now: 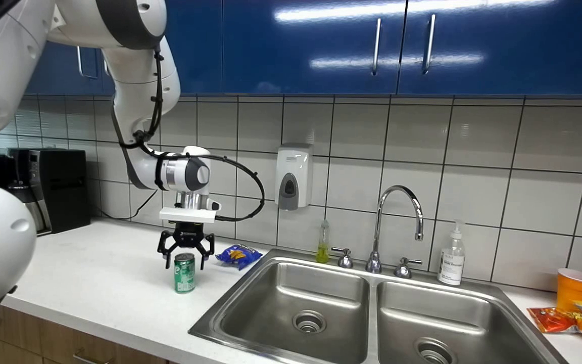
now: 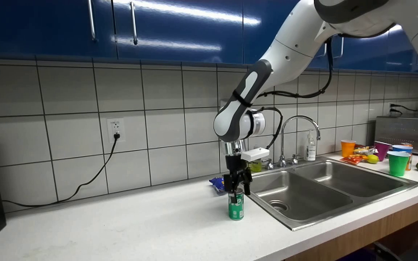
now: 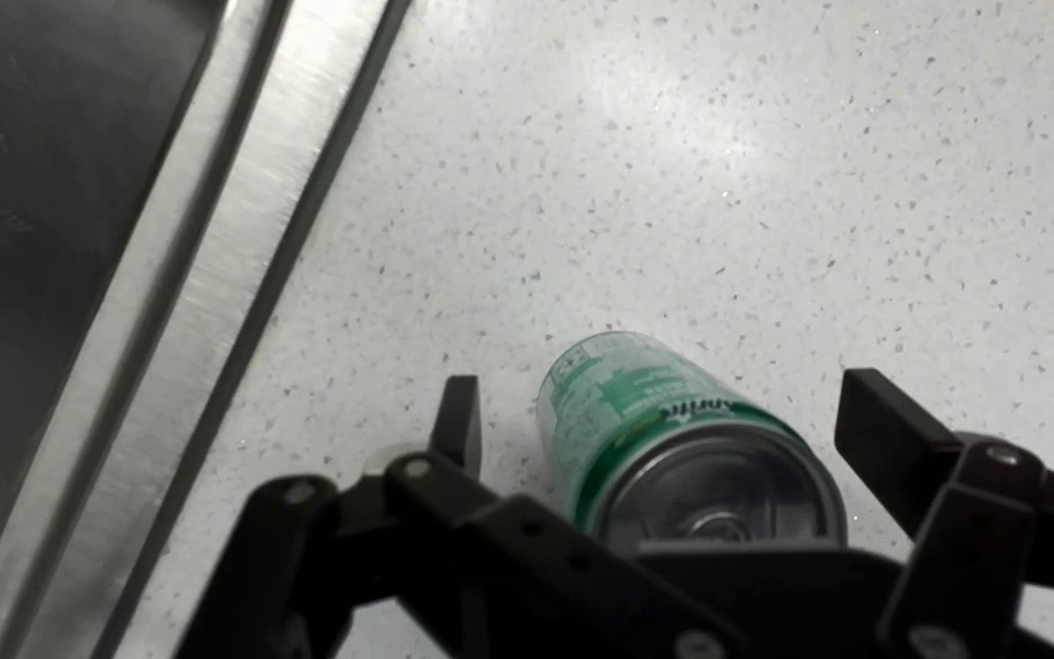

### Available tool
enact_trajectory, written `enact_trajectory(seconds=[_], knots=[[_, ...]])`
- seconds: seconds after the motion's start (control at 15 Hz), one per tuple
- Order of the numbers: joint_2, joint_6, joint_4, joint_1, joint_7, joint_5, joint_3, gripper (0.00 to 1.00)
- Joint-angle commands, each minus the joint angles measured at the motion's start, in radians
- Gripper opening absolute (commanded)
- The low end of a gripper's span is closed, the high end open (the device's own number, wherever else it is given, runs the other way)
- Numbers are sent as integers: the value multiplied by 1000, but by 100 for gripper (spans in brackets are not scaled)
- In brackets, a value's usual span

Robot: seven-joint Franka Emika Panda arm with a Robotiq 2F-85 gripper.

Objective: Pick up the canned drink and put it in the sink

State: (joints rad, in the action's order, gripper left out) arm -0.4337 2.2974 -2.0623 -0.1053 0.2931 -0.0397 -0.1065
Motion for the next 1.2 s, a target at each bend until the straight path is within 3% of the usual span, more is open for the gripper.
enact_trajectory(seconds=[0.0,0.13,0.2,0.27,0.53,0.6,1.13], knots=[[-23,0,36,1,-7,-26,-10,100],[-31,-2,44,1,-6,-27,-10,100],[-35,-3,47,2,-4,-27,-11,92],[-38,-5,51,2,-4,-28,-10,74],[-48,-6,59,3,-1,-32,-10,42],[-49,-7,61,3,-2,-33,-10,38],[-51,-12,65,6,0,-27,-11,38]])
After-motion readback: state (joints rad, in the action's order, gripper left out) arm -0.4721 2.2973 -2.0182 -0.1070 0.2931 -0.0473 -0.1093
